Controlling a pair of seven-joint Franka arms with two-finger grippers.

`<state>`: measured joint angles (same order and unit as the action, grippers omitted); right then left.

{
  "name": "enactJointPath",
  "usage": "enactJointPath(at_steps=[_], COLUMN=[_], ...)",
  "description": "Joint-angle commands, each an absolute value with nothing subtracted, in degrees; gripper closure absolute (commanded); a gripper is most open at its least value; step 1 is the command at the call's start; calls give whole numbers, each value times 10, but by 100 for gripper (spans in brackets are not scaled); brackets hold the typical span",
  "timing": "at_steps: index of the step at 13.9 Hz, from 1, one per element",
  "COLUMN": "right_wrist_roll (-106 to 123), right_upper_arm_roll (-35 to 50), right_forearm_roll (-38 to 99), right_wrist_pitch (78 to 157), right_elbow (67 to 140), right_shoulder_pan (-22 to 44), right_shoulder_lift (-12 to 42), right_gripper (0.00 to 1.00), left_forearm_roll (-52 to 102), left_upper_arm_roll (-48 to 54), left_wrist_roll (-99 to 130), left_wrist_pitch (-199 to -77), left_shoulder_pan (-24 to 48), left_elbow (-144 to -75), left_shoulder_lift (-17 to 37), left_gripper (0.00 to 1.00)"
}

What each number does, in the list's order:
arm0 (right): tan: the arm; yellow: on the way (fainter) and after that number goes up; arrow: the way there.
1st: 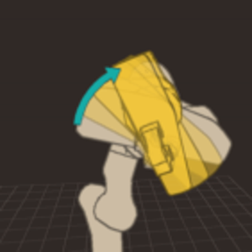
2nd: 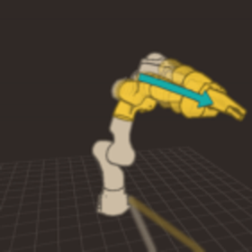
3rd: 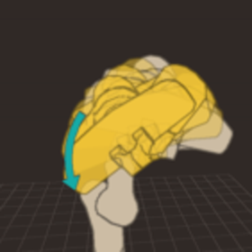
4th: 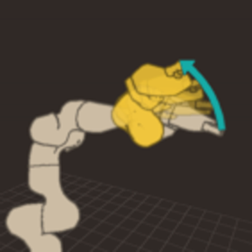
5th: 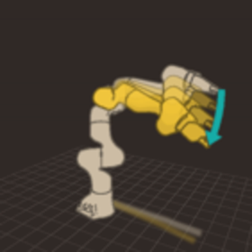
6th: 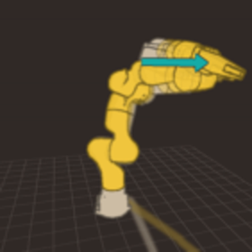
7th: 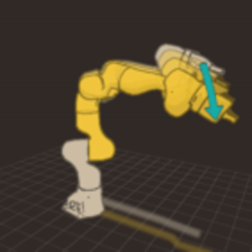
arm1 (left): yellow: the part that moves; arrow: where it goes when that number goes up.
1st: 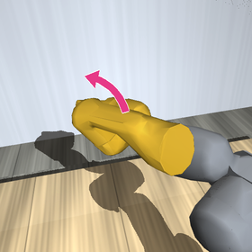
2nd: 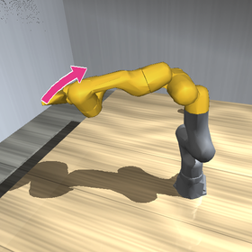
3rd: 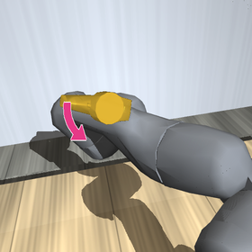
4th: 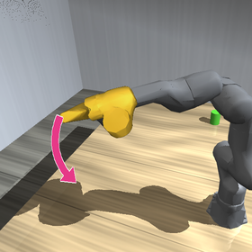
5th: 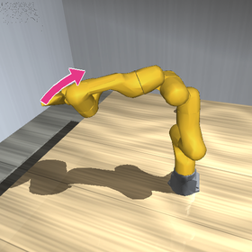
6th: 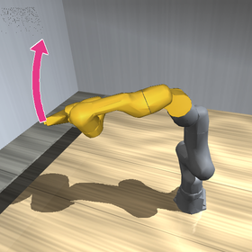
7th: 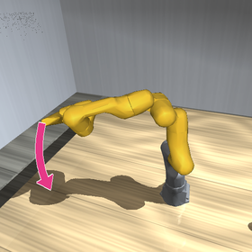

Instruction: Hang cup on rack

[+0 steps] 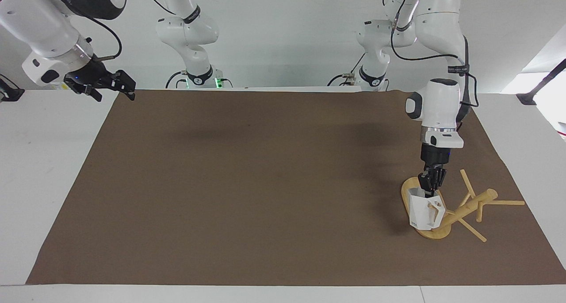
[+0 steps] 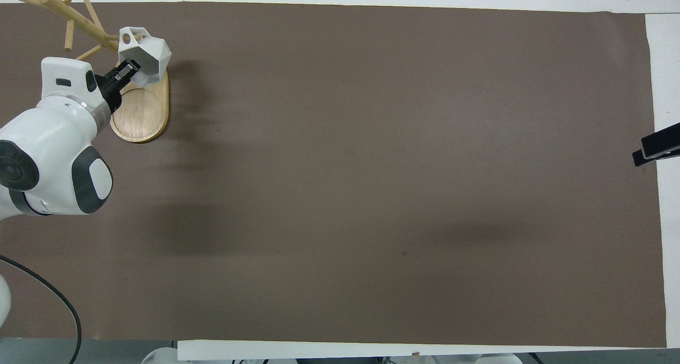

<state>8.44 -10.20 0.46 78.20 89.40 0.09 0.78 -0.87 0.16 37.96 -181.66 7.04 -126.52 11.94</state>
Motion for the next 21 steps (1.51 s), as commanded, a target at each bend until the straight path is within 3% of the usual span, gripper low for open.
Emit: enactJointPath(at_steps=[1, 6, 11, 16, 21], right_wrist_roll=[51, 51, 54, 54, 54], right_upper_arm_roll=[-90, -92, -92, -91, -91], right_forearm_roll=[-4, -4, -4, -3, -3], right_wrist_pitch=[775, 777, 777, 777, 777], right_elbow=[905, 913, 913, 913, 913], right_shoulder_pan=[-3, -10, -11, -10, -10], right_shoulder_lift=[-4, -5, -9, -9, -9], right_gripper=[1, 1, 1, 1, 1], left_forearm_roll=[-15, -13, -13, -13, -13], left_upper_arm_roll=[8, 6, 6, 3, 1], left_wrist_roll=[388, 390, 387, 380, 294], left_wrist_pitch=[-1793, -1783, -1660, -1458, -1204], left_shoulder_pan=[59, 62, 60, 59, 55], left_elbow=[-1252, -1259, -1275, -1267, -1148], left_shoulder_lift=[118, 106, 22, -73, -79], left_gripper=[63, 55, 45, 24, 8])
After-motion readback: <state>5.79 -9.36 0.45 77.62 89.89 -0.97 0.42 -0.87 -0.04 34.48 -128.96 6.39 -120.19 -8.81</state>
